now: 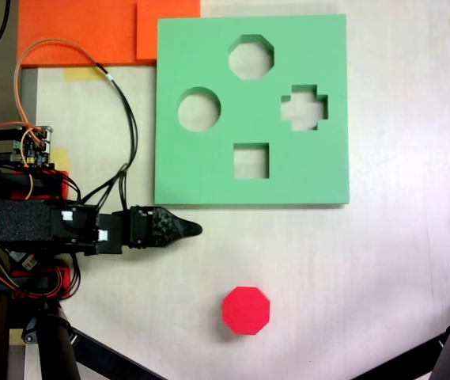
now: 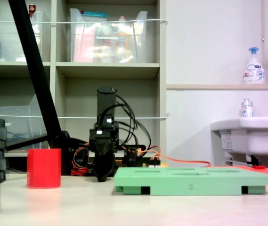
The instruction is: Put the octagonal pillar block into the corresponding hole
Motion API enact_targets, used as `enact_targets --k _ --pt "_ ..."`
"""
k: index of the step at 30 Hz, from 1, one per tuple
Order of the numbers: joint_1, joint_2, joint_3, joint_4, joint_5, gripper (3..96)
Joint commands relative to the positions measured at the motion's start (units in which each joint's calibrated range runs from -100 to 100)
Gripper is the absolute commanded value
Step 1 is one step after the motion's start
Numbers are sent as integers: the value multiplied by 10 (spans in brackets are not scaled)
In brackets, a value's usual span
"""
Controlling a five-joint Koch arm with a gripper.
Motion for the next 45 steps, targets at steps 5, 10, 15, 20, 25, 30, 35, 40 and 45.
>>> enact_targets --k 5,10,15,20,25,30,35,40,45 --pt "0 -4 -7 -59 1 491" --pt "-38 -4 -7 6 188 501" --pt "-83 -4 26 -41 321 478" --pt "-87 -4 322 -406 402 477" --pt "-81 -4 474 -513 423 468" --pt "-88 36 616 -649 429 444" --pt "-95 211 840 -834 427 475" --pt "-108 263 886 -837 420 587" --pt "-121 321 884 -771 418 857"
